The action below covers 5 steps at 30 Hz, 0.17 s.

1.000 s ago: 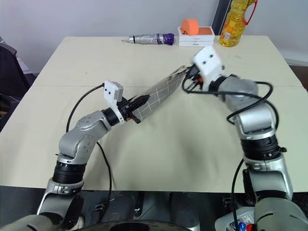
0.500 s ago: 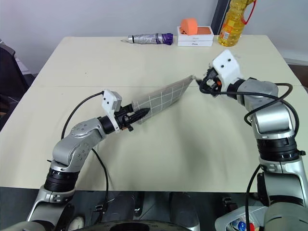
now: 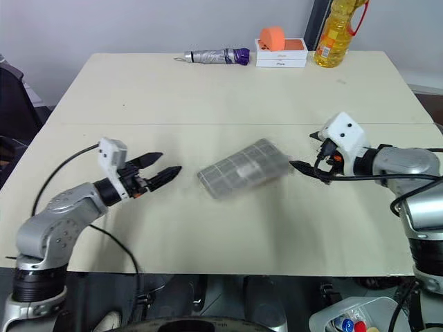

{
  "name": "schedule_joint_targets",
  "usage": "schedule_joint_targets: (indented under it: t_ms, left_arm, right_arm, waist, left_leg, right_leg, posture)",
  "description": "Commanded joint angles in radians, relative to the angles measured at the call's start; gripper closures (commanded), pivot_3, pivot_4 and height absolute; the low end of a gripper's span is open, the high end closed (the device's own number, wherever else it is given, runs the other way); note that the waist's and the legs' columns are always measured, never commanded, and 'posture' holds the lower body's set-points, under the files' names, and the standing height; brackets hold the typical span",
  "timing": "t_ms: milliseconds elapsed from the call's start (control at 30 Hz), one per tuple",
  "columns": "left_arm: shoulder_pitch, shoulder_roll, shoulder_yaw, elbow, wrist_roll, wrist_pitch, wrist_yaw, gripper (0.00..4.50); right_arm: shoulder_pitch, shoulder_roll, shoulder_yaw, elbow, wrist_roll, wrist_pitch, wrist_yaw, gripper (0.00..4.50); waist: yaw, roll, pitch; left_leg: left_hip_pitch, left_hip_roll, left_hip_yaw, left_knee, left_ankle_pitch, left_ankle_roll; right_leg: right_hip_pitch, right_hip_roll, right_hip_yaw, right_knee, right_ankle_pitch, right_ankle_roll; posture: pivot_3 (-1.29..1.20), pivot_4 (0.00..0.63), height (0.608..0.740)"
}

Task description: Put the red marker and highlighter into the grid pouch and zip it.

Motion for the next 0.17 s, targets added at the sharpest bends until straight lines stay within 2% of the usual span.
schedule_joint_targets:
  t_ms: [33, 167]
  left_arm:
    - [0.029, 0.031, 0.033, -0.024, 0.012, -0.027, -0.002, 0.04]
    - [0.05, 0.049, 0.048, -0.009, 0.04, -0.062, 0.013, 0.04]
  right_arm:
    - [-0.017, 0.028, -0.052, 0.023, 0.03, -0.039, -0.013, 0.0]
    - [-0.033, 0.078, -0.047, 0.069, 0.032, -0.056, -0.051, 0.0]
  waist:
    - [0.0, 0.0, 0.0]
    - [-0.001, 0.0, 0.0]
  left_leg:
    - [0.0, 0.0, 0.0, 0.0, 0.0, 0.0]
    - [0.0, 0.0, 0.0, 0.0, 0.0, 0.0]
  right_leg:
    - [0.0, 0.0, 0.0, 0.0, 0.0, 0.0]
    - [0.0, 0.0, 0.0, 0.0, 0.0, 0.0]
  posture:
    - [0.0, 0.15, 0.74]
    - [0.0, 0.15, 0.74]
